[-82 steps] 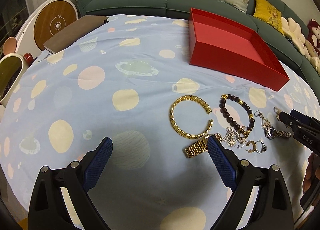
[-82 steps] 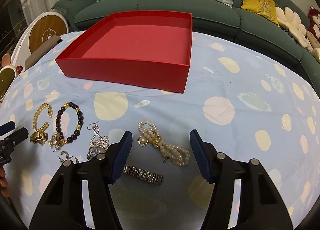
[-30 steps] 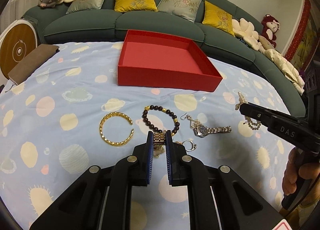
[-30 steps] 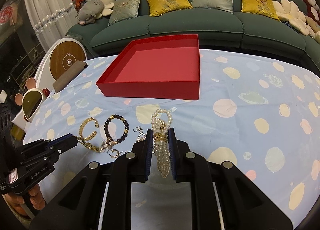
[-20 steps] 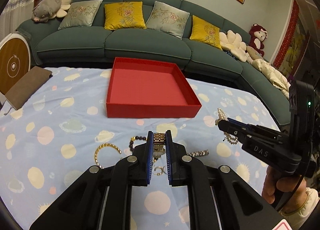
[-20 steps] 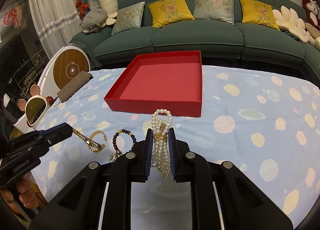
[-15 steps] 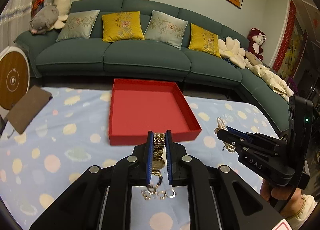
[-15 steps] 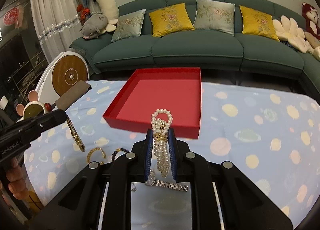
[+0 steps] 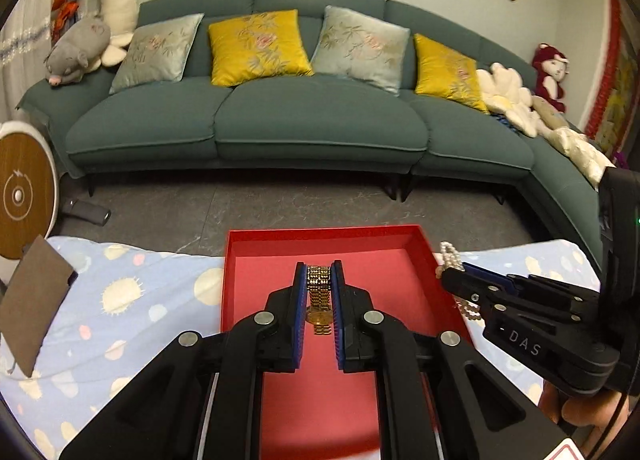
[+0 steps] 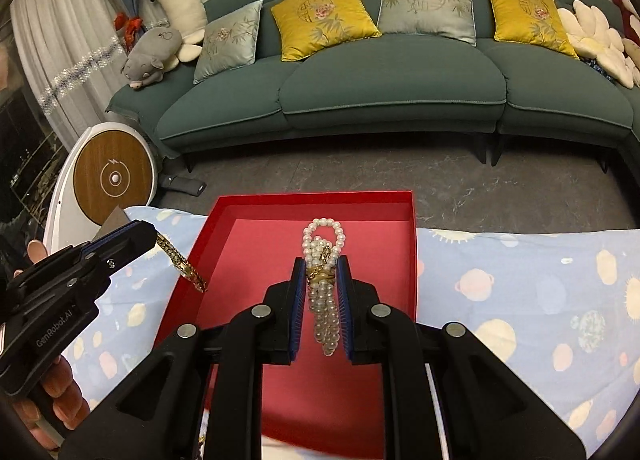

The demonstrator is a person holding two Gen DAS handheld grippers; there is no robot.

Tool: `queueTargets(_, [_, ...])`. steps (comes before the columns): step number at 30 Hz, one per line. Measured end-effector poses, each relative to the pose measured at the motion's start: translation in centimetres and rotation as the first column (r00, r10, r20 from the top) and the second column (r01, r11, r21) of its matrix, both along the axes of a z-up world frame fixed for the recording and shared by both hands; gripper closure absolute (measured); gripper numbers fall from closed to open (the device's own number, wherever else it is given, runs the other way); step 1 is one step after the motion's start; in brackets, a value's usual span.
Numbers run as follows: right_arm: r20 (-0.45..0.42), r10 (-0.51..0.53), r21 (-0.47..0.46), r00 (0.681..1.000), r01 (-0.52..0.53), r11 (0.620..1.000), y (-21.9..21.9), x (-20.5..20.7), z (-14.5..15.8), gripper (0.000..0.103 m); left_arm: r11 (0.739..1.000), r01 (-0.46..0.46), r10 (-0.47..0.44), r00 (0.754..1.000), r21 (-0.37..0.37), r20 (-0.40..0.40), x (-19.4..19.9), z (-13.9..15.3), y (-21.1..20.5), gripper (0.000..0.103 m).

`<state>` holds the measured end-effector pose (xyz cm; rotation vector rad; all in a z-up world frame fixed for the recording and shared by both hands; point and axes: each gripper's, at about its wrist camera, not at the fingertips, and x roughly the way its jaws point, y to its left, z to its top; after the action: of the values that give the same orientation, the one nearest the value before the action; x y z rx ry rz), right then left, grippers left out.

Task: Organize jewelry
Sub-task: 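Carry the pearl necklace and gold watch with both tools over the red tray, then open both tools to drop the necklace and watch into the tray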

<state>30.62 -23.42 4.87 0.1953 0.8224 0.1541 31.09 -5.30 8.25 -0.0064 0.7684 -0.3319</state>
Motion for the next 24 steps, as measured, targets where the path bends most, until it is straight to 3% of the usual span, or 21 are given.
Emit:
queueTargets(6, [-0.069,-0.010,-0.029,0.998,0.008,1.000,0.3,5.1,-3.4,0.088,0.999,-0.028,0.030,0.998,0.040,-0.052,4.8,-3.9,-0.5,0.094])
queueTargets(13, [-0.094,-0.037,-0.079,0.995,0.029,0.996,0.4,7.8,-5.6,0.087,0.995,-0.087,0.090,0.992,0.038,-0.087,7.6,-6.8,-0.8,0.094])
queueTargets(16, [-0.051,-0.063,-0.053,0.997,0.060,0.997,-0.3,6.9,-5.1,0.086,0.990,-0.133,0.130,0.988,-0.038,-0.088,7.5,-6.7,0.1,0.078])
queueTargets(18, [-0.011,-0.072,-0.063,0.997,0.071,0.995,-0.6,5.5,-4.3,0.074,0.986,-0.158,0.156,0.987,-0.052,-0.048,6.4,-5.7,0.8,0.054])
queueTargets(21, [0.027,-0.057,-0.065,0.998,0.058,0.996,-0.9,2.0,-2.8,0.072,0.987,-0.157,0.157,0.988,-0.038,0.003,3.7,-3.9,1.7,0.047])
queueTargets(24, [0.051,-0.037,-0.065,0.998,0.040,0.997,-1.4,-2.3,-1.3,0.062,0.989,-0.143,0.144,0.989,-0.037,0.025,0.4,-2.2,3.2,0.044])
